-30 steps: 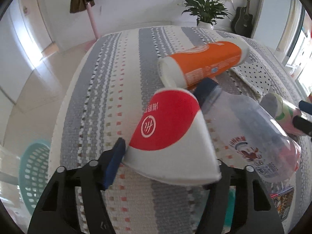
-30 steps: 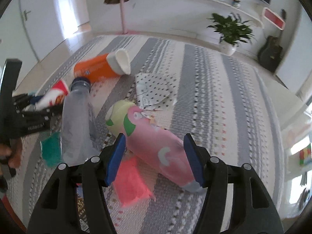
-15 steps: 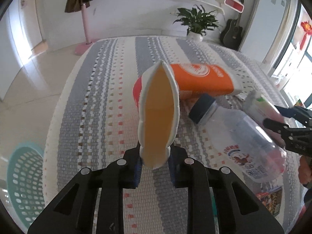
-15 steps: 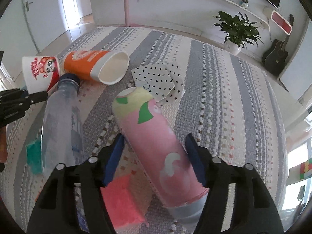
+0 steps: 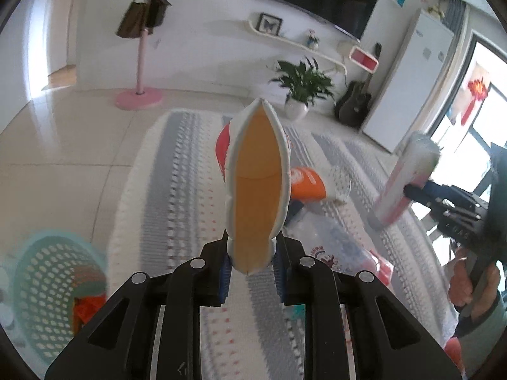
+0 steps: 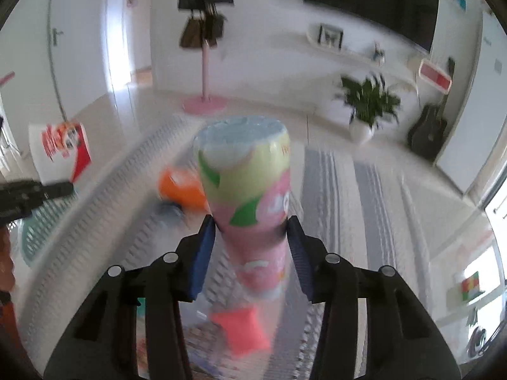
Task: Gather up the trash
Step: 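Grasp the pink bottle with the right gripper, then drop the paper cup into the basket with the left gripper while the right gripper drops the pink bottle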
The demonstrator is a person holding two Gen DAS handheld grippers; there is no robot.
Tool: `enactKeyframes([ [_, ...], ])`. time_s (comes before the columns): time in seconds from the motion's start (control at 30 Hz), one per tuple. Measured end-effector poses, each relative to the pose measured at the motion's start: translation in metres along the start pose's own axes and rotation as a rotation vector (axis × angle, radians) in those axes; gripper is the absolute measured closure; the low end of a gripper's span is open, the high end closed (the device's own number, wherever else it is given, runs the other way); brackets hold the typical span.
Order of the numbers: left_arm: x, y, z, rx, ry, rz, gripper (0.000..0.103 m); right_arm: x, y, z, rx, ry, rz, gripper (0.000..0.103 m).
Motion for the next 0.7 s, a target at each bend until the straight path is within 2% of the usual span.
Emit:
enactKeyframes([
  [0.17,0.025,-0.01,0.056,-0.073,-0.051,0.024,0.083,0.05,-0.048,0.051,-0.126,-0.074,-0.014,0.06],
  [0.33,0.066,-0.002,0.106,-0.108,-0.132,0.072,0.083,0.122,-0.072,0.077,-0.169,-0.221,-0.001,0.061],
  [0.57,0.143,0.031,0.142,-0.109,-0.24,0.208,0.083,0.219,-0.06,0.074,-0.098,-0.405,0.002,0.062],
  [0.7,0.178,0.051,0.147,-0.088,-0.287,0.268,0.083,0.271,-0.038,0.073,-0.034,-0.492,0.008,0.062],
])
Point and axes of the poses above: each gripper's, at about its wrist camera, not at the fingertips, and z roughly against the way its jaws point, x to its left, y to its underside, the point moved 6 cm from there along -z, roughly the way its jaws point, and after that the axes turned 10 degrees about y, right-handed, at the moved point
